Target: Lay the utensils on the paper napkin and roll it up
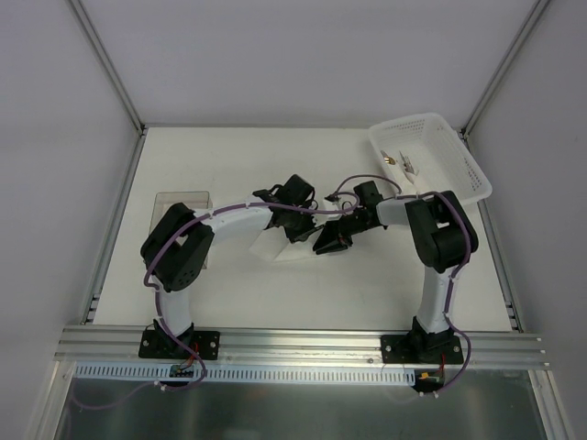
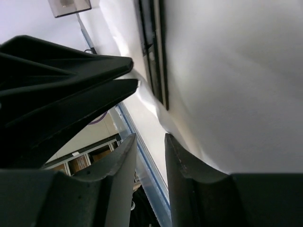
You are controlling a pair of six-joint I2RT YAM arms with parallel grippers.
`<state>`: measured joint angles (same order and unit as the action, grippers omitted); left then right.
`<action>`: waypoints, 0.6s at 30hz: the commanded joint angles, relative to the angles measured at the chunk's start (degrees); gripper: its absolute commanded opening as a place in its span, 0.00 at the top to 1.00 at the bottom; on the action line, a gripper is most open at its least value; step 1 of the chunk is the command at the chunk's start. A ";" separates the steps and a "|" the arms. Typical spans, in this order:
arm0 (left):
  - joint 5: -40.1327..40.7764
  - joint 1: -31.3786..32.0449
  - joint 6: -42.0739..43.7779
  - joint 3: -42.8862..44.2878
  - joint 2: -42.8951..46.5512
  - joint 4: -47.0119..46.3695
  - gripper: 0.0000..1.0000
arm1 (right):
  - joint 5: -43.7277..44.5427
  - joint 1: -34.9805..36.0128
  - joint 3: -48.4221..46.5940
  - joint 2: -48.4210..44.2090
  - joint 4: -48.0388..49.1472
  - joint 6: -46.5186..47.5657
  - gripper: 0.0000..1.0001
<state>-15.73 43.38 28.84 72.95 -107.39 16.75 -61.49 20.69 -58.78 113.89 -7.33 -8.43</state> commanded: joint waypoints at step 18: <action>1.58 -2.86 -15.47 -2.00 15.28 -0.93 0.57 | 5.60 0.49 -0.98 3.71 2.15 -5.55 0.71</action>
<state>-12.91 41.12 18.83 73.19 -97.36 16.43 -58.72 20.78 -58.81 116.71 -5.78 -13.58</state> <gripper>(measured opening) 0.423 0.290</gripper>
